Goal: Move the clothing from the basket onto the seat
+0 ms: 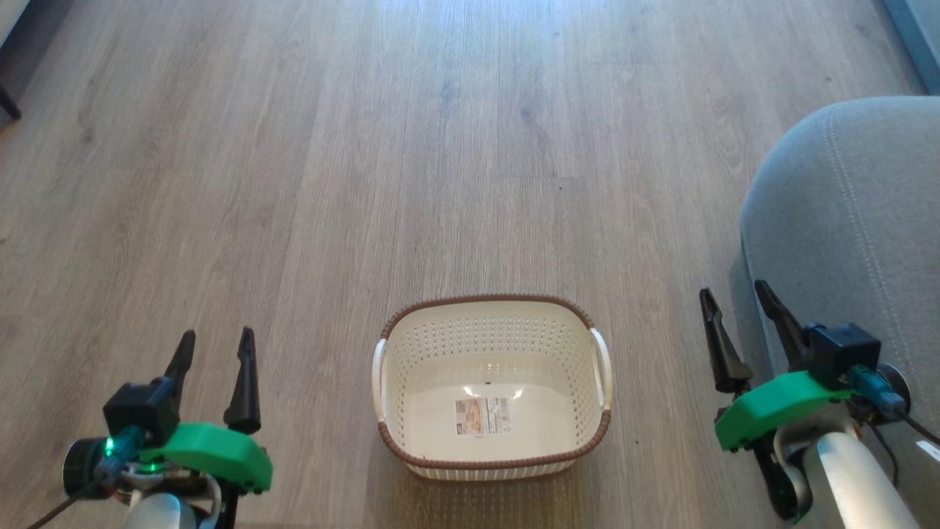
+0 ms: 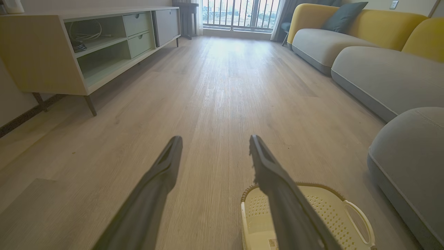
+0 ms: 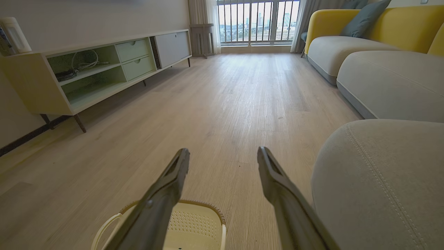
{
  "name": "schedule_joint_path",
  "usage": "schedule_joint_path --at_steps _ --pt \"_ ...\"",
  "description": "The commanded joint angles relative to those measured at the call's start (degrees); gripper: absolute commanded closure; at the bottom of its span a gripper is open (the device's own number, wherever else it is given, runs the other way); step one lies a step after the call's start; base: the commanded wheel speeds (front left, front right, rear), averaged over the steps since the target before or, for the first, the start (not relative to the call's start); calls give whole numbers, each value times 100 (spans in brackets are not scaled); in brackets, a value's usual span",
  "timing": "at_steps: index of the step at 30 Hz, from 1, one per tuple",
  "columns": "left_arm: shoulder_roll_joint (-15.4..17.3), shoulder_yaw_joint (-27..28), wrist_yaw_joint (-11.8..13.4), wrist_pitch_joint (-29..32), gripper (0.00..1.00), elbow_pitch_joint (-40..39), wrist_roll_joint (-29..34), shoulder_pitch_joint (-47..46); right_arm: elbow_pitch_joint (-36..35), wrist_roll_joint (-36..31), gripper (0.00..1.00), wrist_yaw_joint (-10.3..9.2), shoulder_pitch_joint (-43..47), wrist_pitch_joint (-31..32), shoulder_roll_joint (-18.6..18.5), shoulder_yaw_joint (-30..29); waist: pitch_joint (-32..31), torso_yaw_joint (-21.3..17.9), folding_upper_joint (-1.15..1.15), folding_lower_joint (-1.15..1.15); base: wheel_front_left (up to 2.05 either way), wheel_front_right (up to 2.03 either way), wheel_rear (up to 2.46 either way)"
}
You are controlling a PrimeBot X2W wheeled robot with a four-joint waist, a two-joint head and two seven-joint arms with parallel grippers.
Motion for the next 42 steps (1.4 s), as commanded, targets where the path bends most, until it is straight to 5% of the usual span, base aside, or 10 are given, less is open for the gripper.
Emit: schedule_joint_path --at_steps 1,6,7,12,42 --pt "8 250 -41 -55 0 -192 68 -129 -148 15 0 -1 -142 -85 16 144 8 -3 0 0 0 0 0" --pt "-73 365 -175 -56 0 -243 128 -144 -92 16 0 -1 -180 -99 19 156 26 2 0 0 0 0 0" --pt "-108 169 -183 0 100 -38 77 0 61 1 100 0 -3 -43 4 18 26 2 0 0 0 0 0" --pt "-167 153 -203 47 100 354 33 146 432 34 100 1 168 -26 28 41 26 0 0 0 0 0 0" --pt "-188 261 -267 539 100 219 -1929 44 149 1969 100 1 190 472 132 -191 9 -89 0 0 0 0 0"
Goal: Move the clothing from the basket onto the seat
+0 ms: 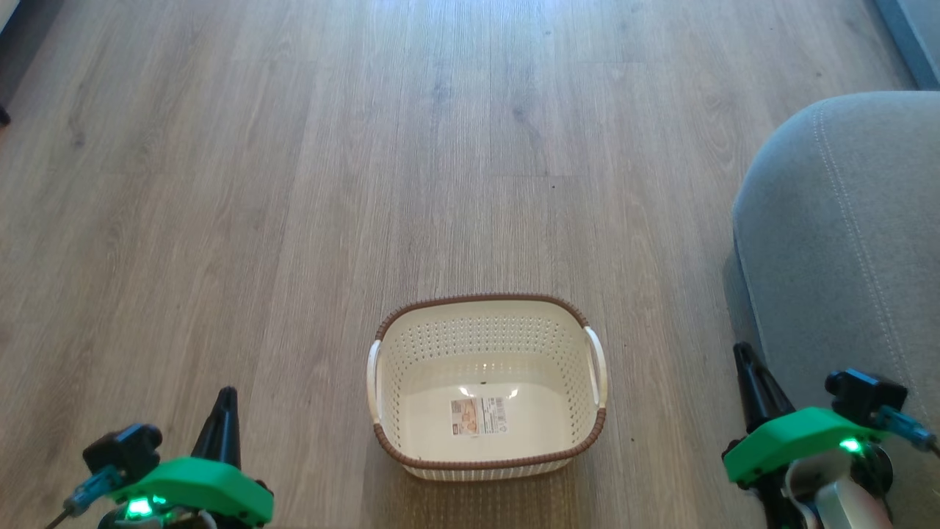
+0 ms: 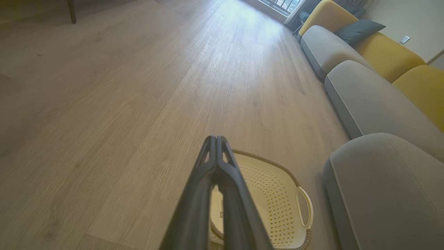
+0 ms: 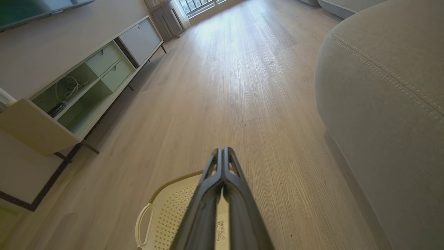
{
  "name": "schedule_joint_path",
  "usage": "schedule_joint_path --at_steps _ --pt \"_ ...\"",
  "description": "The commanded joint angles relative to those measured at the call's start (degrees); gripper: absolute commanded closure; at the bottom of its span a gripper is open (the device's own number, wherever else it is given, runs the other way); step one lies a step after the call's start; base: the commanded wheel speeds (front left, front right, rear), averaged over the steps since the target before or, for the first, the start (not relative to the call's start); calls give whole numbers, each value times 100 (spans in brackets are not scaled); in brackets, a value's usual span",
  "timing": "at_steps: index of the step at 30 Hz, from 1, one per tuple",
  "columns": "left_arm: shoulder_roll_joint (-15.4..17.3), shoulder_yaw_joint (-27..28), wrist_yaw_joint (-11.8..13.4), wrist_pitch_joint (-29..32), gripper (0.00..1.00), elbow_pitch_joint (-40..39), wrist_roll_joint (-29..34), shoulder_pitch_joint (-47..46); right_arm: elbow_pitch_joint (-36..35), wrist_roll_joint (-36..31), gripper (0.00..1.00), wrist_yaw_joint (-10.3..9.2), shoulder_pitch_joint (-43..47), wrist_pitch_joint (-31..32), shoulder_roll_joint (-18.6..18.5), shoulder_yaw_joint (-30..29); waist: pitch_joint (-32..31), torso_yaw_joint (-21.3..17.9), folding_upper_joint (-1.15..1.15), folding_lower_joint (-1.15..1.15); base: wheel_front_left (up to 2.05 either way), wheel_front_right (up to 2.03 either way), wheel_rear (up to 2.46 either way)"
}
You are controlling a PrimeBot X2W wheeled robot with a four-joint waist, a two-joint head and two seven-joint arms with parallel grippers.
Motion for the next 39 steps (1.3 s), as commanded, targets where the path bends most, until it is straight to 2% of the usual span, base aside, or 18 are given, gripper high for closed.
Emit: schedule_joint_path --at_steps 1,39 --pt "10 103 -54 28 100 -220 -187 -295 -230 188 100 1 -240 45 -23 -39 -1 -5 0 0 0 0 0" --pt "-15 243 -132 637 100 -381 -2597 -429 -573 2568 100 0 -219 659 105 -327 -22 -114 0 0 0 0 0"
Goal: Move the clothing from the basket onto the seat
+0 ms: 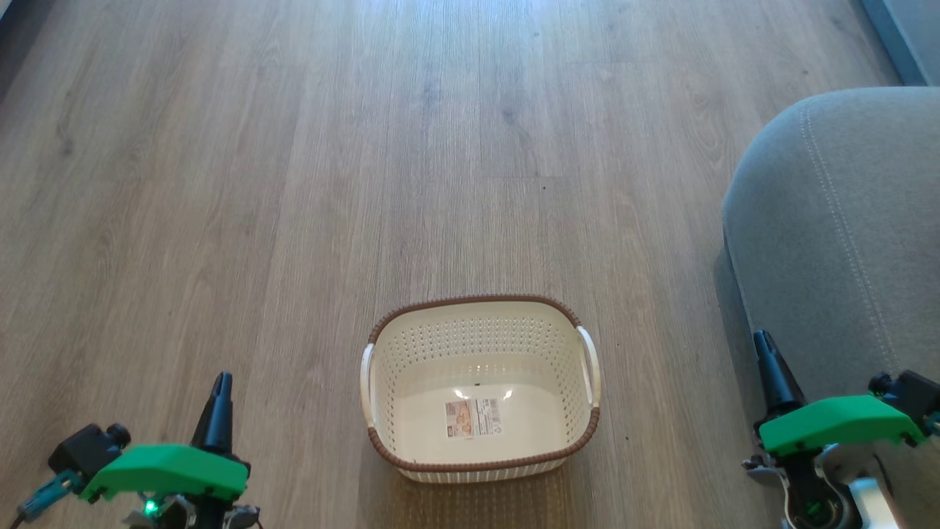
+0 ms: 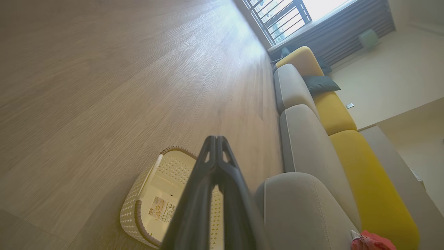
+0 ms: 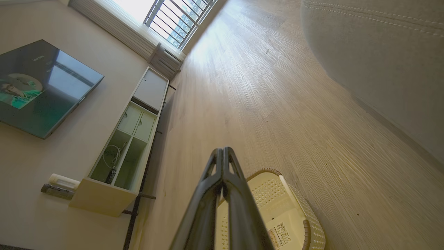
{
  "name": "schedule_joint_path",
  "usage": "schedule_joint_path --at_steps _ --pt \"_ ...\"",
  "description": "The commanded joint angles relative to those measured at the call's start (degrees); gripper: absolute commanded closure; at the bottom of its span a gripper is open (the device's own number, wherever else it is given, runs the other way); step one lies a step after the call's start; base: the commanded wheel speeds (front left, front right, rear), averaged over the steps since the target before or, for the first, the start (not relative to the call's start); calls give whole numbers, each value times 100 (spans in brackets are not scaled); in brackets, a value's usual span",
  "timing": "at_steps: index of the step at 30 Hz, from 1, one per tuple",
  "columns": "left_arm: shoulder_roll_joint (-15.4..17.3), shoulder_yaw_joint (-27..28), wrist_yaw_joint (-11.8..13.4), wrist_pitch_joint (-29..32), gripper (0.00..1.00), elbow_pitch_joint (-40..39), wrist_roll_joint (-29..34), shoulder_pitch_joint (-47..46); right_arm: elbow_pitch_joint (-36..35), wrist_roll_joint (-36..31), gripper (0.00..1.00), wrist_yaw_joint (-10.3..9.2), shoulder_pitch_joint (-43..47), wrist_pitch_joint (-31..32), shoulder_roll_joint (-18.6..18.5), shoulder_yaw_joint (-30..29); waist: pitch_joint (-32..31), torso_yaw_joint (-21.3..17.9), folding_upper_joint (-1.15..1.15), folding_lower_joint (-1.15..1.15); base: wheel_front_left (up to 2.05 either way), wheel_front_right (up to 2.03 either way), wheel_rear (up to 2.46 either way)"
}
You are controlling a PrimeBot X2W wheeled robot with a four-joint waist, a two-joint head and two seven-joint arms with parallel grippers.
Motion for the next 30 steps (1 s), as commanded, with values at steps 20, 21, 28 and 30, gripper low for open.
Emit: schedule_joint_path --at_steps 20,21,28,30 --pt "-3 205 -80 342 100 -300 -1377 -375 -415 1362 100 0 -207 347 71 -135 -11 -58 0 0 0 0 0" --pt "-4 208 -82 359 100 -305 -1443 -379 -424 1427 100 0 -206 363 74 -142 -12 -61 0 0 0 0 0" --pt "-9 235 -97 474 100 -335 -1900 -405 -489 1878 100 0 -202 479 99 -197 -16 -82 0 0 0 0 0" --pt "-9 238 -99 491 100 -339 -1965 -408 -498 1943 100 -1 -202 496 102 -204 -17 -85 0 0 0 0 0"
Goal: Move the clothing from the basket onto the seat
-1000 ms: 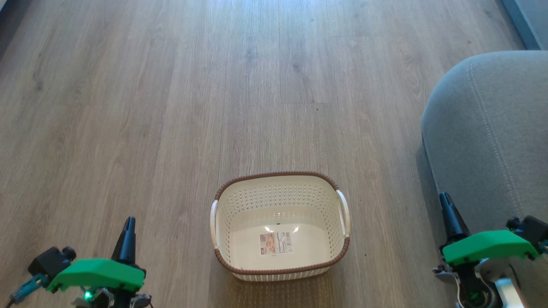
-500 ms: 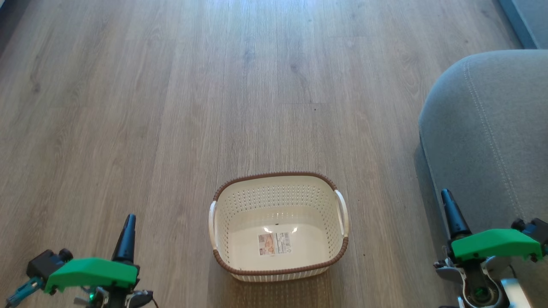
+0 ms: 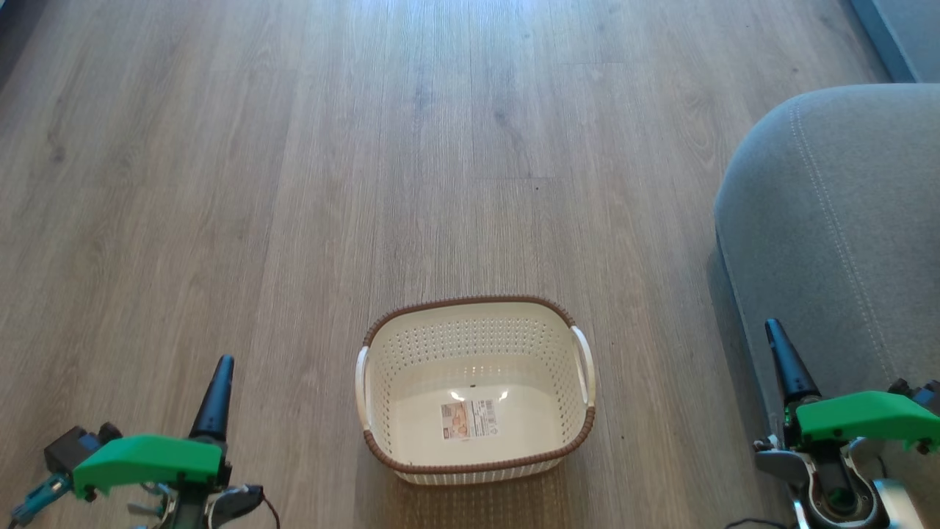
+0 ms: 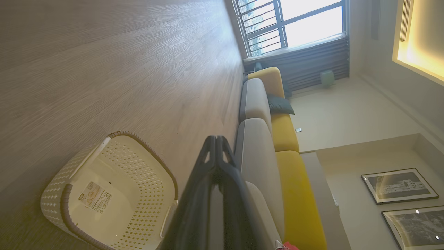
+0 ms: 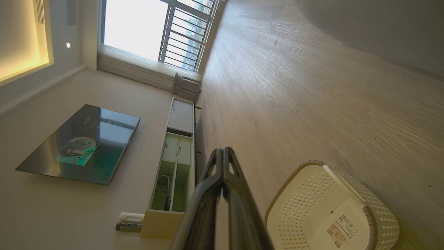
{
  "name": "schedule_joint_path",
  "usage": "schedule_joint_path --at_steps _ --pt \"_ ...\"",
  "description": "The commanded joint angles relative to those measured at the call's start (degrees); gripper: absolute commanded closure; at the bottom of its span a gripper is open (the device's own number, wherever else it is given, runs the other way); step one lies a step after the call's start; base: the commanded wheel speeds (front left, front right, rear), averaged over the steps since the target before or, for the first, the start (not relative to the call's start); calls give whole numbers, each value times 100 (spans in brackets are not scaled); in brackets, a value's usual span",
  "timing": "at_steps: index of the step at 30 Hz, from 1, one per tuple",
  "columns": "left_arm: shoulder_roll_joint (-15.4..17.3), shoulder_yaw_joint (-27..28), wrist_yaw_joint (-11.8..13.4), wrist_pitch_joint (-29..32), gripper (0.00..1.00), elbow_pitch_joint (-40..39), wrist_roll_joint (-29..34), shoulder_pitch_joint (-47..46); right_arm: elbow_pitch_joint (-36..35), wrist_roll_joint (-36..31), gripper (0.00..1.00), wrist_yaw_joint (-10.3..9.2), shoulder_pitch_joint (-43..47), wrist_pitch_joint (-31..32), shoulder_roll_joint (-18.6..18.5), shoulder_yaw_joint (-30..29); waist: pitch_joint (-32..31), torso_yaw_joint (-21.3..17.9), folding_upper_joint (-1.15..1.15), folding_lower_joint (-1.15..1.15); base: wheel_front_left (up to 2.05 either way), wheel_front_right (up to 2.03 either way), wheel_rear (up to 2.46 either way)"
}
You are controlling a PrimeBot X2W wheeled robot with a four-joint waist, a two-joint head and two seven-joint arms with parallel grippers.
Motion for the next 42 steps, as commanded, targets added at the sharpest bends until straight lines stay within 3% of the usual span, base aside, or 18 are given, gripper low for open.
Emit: schedule_joint_path --at_steps 1,26,42 --pt "20 177 -48 60 100 -219 -146 -297 -243 161 100 -1 -202 52 8 62 -1 -3 0 0 0 0 0" --pt "2 275 -103 488 100 -332 -1842 -391 -484 1836 100 -1 -187 483 98 -140 -16 -80 0 0 0 0 0" --pt "2 276 -104 495 100 -334 -1875 -393 -489 1868 100 -1 -187 491 100 -143 -16 -81 0 0 0 0 0"
